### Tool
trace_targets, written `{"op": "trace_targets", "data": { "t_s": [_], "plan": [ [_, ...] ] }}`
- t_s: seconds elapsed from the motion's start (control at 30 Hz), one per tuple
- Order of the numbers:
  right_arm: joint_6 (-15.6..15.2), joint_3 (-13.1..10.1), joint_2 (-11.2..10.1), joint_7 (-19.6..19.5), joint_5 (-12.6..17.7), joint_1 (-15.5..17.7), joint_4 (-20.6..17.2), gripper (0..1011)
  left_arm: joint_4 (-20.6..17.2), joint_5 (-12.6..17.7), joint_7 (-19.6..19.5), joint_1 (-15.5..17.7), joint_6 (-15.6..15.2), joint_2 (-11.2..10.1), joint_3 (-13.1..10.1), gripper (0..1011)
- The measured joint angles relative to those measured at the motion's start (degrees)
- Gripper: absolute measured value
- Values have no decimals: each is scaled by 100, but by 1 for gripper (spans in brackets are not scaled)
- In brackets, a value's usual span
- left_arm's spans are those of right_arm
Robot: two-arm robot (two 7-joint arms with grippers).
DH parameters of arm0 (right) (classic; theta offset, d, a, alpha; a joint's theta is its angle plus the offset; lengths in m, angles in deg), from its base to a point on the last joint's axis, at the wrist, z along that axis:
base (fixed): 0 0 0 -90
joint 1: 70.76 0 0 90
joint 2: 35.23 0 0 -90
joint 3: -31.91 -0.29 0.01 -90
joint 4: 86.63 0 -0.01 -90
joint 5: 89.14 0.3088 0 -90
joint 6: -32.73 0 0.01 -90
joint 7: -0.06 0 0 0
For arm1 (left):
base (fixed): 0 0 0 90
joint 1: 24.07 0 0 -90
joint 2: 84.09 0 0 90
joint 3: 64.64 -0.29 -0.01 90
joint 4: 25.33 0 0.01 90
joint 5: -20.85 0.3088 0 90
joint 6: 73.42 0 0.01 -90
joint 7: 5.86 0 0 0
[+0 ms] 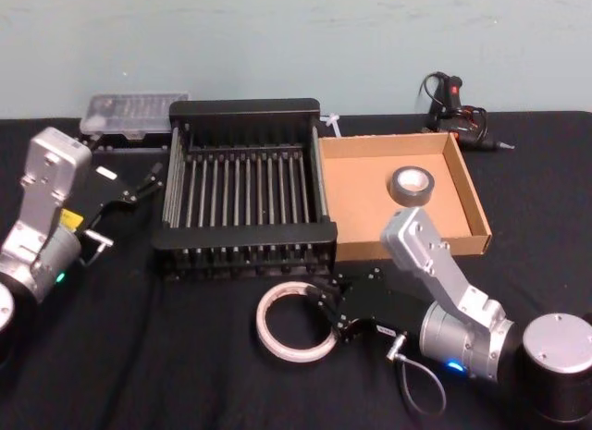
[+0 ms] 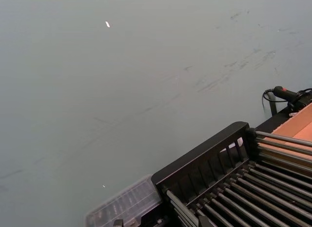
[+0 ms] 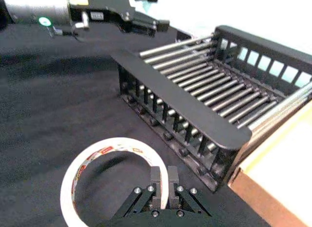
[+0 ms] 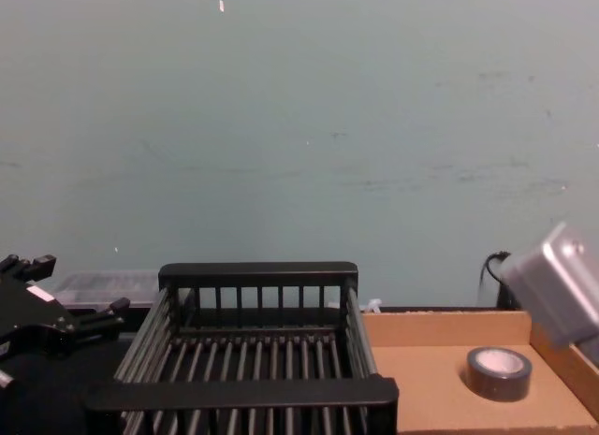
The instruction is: Pick up the white tape and place it into the black box , Pick up the silver tape and place it into the brown box.
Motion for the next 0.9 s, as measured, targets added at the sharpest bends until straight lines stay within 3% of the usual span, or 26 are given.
{"op": "trace_targets", "data": {
  "t_s": [0.5,0.9],
  "plan": [
    [428,-102,-175,145,549,125,-358,92,0,0,0,0,0,0,0,1001],
    [844,-409,-54,-250,877,317,-497,92,0,0,0,0,0,0,0,1001]
  ]
}}
